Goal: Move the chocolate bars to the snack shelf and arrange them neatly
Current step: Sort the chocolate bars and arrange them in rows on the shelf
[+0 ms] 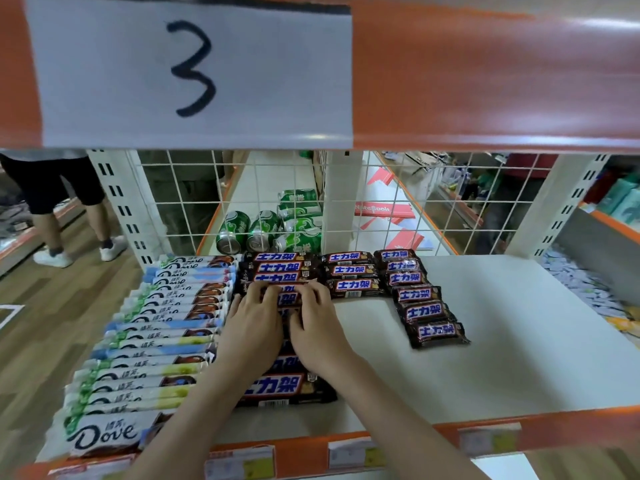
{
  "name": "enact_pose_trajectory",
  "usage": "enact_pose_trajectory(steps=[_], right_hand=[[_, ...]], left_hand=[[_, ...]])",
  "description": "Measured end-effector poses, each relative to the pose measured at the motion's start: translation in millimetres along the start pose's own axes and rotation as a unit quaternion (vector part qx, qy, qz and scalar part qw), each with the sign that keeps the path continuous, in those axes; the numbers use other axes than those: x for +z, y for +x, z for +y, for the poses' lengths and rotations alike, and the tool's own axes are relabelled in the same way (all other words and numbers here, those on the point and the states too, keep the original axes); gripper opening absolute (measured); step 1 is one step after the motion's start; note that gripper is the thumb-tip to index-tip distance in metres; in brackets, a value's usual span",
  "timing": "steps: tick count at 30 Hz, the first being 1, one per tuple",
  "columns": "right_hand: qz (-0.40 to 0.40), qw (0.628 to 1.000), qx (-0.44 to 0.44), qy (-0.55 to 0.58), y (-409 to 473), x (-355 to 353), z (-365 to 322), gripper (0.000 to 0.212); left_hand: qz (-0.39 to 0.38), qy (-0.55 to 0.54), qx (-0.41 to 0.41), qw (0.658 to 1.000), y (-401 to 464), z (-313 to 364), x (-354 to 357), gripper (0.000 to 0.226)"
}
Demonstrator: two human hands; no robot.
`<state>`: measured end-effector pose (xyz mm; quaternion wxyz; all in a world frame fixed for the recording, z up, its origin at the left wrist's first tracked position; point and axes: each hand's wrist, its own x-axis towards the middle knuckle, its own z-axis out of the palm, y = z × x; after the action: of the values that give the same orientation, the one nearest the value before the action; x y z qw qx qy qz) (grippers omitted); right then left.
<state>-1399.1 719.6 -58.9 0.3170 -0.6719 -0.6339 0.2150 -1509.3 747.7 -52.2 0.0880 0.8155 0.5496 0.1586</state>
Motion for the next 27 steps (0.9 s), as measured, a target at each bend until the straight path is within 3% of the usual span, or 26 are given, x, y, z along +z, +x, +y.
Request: enact_pose_trajectory(steps=[7,11,14,19,27], right_hand=[[0.002,1.000,-0.005,-0.012,-1,0,-1,0.043],[0.003,1.000,-0.006,-0.024,-6,-7,-1,0.048],[0.011,1.000,-0.001,-0.007,-17,-9,-3,0.046],[0.008,1.000,0.009,0.021,-35,-1,-4,0.045],[0.037,0.999,0.004,-0.008,-37,14,-6,0.039]], left_hand=[[-0.003,-0.010,0.002,1.000,-1,-1,-1,0.040],[0.003,-0.080,-0.014,0.997,0,4,-9,0.039],[0.022,-0.107,0.019,0.994,-6,7,-14,0.037],[-0.017,-0.040,0.027,0.999,-24,6,-6,0.040],[0.014,0.004,0.058,0.998,-26,1,5,0.041]])
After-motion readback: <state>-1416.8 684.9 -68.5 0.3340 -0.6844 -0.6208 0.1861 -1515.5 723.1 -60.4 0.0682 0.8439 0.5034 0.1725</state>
